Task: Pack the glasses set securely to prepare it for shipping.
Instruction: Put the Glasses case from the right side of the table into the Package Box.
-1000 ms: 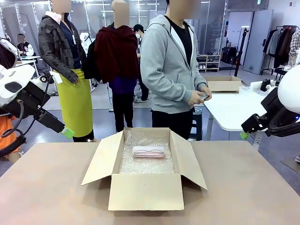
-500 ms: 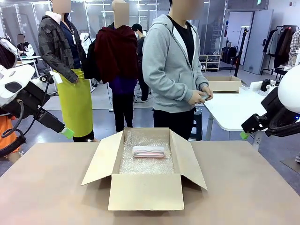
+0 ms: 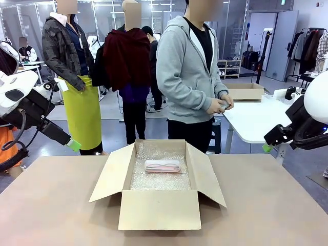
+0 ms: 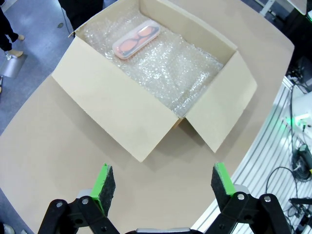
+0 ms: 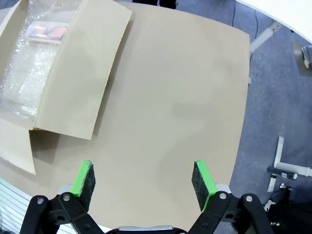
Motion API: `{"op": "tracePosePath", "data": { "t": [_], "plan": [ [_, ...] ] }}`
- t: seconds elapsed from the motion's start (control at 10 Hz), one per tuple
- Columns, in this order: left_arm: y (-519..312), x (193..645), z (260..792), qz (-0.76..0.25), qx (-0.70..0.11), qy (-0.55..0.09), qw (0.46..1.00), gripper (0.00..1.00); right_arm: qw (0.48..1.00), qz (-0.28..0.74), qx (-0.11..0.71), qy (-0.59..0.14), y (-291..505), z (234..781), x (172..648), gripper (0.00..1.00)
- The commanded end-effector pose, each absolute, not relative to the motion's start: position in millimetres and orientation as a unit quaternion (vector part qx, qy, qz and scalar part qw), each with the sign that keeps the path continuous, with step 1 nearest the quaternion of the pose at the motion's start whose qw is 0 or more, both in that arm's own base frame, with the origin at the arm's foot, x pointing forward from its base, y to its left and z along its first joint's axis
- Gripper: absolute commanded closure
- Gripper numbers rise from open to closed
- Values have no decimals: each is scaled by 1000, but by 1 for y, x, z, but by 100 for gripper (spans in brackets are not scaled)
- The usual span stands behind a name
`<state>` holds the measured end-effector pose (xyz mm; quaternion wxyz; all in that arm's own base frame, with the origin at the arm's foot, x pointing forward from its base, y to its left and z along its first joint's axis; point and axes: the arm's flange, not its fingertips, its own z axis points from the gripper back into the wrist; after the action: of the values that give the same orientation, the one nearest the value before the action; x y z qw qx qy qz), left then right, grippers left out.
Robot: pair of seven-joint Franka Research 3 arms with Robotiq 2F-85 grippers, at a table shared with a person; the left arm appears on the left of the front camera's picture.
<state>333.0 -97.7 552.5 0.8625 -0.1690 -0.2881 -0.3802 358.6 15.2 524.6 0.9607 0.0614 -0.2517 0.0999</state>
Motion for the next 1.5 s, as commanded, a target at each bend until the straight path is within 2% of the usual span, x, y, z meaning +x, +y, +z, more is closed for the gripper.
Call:
{"op": "tracePosePath", "data": {
  "t": [0.0,1.4],
  "plan": [
    [-96,333,554,-385,-176,-290,858,0,961,97,59,-251,16,524,359,0],
    [-96,333,554,-385,-176,-290,858,0,961,97,59,-251,16,524,359,0]
  ]
}}
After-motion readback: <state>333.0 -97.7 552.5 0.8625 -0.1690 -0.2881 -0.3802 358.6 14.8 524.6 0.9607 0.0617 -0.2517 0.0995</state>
